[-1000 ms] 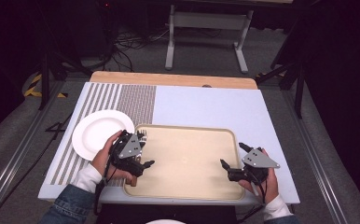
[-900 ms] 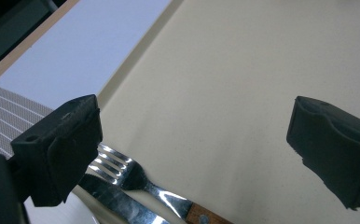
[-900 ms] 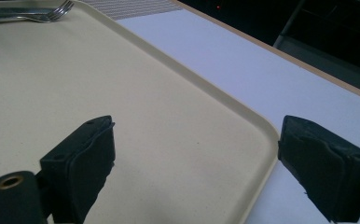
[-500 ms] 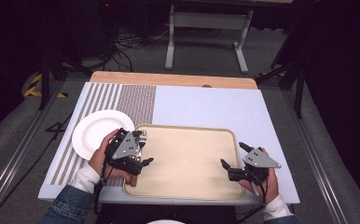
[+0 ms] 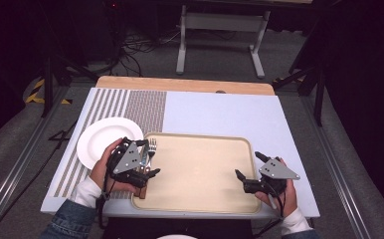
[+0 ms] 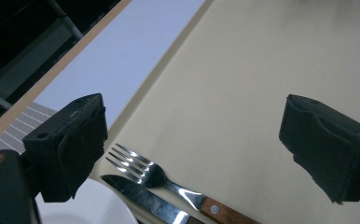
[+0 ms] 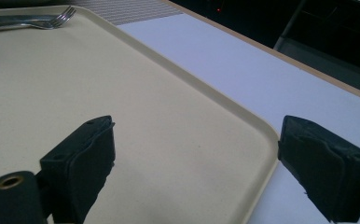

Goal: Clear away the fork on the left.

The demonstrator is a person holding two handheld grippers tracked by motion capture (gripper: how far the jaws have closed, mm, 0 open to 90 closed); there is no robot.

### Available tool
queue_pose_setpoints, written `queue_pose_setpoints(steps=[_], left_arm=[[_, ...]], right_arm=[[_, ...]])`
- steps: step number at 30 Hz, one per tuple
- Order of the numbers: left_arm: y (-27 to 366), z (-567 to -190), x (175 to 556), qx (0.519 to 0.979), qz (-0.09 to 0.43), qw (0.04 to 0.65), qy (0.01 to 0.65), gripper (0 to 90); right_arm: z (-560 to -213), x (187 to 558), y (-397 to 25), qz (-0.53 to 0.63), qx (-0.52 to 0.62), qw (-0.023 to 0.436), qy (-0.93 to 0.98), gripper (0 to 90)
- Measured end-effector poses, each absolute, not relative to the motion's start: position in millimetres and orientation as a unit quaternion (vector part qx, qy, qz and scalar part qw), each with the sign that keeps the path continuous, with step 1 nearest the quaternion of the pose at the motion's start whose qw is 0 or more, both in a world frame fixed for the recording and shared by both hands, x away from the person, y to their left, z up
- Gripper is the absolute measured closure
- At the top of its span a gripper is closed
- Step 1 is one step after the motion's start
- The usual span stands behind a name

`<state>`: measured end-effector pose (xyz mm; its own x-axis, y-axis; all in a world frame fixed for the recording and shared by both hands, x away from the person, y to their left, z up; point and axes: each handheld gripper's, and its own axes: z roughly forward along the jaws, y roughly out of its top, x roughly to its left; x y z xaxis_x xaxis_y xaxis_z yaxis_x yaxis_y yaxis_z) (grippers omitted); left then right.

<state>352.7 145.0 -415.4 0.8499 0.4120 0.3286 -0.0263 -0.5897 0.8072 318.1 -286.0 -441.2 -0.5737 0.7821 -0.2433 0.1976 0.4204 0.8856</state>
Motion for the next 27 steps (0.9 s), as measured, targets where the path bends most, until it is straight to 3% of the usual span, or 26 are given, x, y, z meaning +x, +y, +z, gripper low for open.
queue_pose_setpoints(steps=[27], left_arm=[[165.9,-417.1,341.7,0.858,0.259,0.429,0.115,9.0]], right_arm=[[-441.2,319.1,-285.4,0.435,0.316,0.336,0.773,11.8]])
